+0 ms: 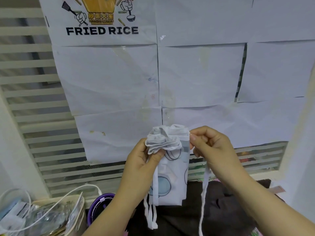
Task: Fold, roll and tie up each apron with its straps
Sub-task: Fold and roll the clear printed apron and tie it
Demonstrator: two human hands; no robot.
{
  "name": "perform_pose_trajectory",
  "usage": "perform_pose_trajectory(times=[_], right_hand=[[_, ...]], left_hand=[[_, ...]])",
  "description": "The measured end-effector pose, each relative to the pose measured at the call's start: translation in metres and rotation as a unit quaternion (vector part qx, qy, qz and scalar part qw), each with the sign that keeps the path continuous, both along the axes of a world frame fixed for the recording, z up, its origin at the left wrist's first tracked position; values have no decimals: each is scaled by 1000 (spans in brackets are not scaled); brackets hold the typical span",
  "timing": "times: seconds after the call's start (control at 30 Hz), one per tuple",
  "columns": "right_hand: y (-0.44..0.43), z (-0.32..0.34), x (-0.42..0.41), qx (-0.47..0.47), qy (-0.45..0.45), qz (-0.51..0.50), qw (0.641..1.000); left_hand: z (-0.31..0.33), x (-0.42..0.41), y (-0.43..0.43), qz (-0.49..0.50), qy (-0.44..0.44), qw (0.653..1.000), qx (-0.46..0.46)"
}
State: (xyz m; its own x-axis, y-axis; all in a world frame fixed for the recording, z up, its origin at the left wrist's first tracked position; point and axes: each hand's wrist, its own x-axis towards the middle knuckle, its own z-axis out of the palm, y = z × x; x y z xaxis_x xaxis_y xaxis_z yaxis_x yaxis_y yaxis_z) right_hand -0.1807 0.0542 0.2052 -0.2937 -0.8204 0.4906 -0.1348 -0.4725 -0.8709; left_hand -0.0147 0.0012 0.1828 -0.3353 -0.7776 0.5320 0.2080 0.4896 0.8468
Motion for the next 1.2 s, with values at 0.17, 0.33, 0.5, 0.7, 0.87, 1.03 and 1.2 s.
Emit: perform_pose_trajectory(times=[0.17,0.33,0.5,0.7,0.87,1.03,1.2], right_hand=[[4,-7,9,-18,28,-13,999],[2,-10,3,62,78,34,994],[0,-15,3,-5,237,-42,971],[-8,-45,4,-72,324,-85,940],[-2,-49,7,144,139,56,978],[-11,-71,3,236,167,87,953],[-9,-99,-6,292,124,67,946]], left_hand=[[-1,-4,-1,8,37,998,51],[-3,-3,-4,7,58,993,106],[-5,-8,-2,8,110,982,151],[-11,-13,-12,33,163,957,239],[-26,-14,-22,60,143,957,243],[-45,-20,-12,35,93,954,283],[-70,-1,-10,-11,-67,955,289]])
